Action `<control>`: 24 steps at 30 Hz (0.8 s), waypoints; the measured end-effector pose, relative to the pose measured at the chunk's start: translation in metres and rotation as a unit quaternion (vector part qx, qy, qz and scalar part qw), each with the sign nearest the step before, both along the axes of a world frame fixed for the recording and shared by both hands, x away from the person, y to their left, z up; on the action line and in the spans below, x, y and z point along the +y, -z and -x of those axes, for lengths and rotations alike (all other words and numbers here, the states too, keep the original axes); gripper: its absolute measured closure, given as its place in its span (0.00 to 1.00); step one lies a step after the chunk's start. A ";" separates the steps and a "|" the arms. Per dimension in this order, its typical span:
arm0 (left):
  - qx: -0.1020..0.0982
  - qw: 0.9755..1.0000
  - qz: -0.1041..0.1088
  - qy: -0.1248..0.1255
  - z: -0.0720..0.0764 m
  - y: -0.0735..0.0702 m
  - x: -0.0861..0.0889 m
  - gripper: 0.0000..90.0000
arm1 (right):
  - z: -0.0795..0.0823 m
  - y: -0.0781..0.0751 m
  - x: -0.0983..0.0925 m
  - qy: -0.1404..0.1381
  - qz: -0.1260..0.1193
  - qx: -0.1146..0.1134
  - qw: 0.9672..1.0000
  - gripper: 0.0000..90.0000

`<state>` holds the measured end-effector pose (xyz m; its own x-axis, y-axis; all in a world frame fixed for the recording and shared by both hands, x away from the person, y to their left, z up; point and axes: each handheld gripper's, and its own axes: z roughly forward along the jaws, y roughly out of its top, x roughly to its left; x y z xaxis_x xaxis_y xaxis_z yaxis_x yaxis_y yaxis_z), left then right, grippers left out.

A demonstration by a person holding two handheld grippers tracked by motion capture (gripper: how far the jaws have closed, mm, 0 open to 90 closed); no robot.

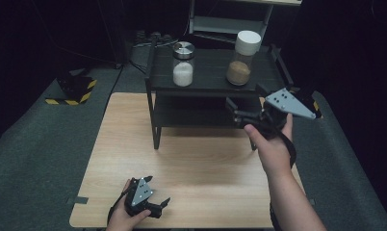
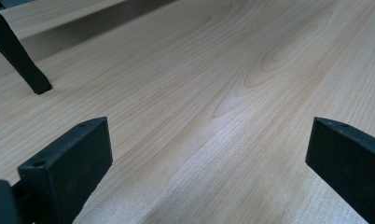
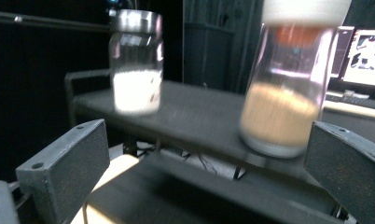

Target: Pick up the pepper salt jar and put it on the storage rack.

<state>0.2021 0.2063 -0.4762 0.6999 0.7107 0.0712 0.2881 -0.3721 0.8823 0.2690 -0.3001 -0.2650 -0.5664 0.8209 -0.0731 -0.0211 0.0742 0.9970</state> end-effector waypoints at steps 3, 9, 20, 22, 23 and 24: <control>-0.001 1.000 -0.001 0.001 0.000 0.000 0.000 0.01 | 0.008 0.017 -0.004 -0.005 0.004 0.008 1.000 0.00; -0.001 1.000 -0.001 0.001 0.000 0.000 0.000 0.01 | 0.021 0.050 -0.013 -0.007 0.011 0.032 0.999 0.00; -0.009 1.000 -0.004 -0.001 0.003 0.001 -0.001 0.01 | 0.041 0.131 -0.030 -0.005 0.052 0.097 0.994 0.01; -0.011 1.000 -0.008 0.000 0.004 0.000 -0.002 0.01 | 0.043 0.144 -0.032 0.000 0.061 0.112 0.992 0.01; -0.012 1.000 -0.009 0.000 0.004 0.001 -0.003 0.01 | 0.044 0.149 -0.033 0.001 0.062 0.120 0.991 0.01; -0.012 1.000 -0.010 0.000 0.004 0.001 -0.003 0.01 | 0.044 0.155 -0.035 0.003 0.067 0.131 0.989 0.01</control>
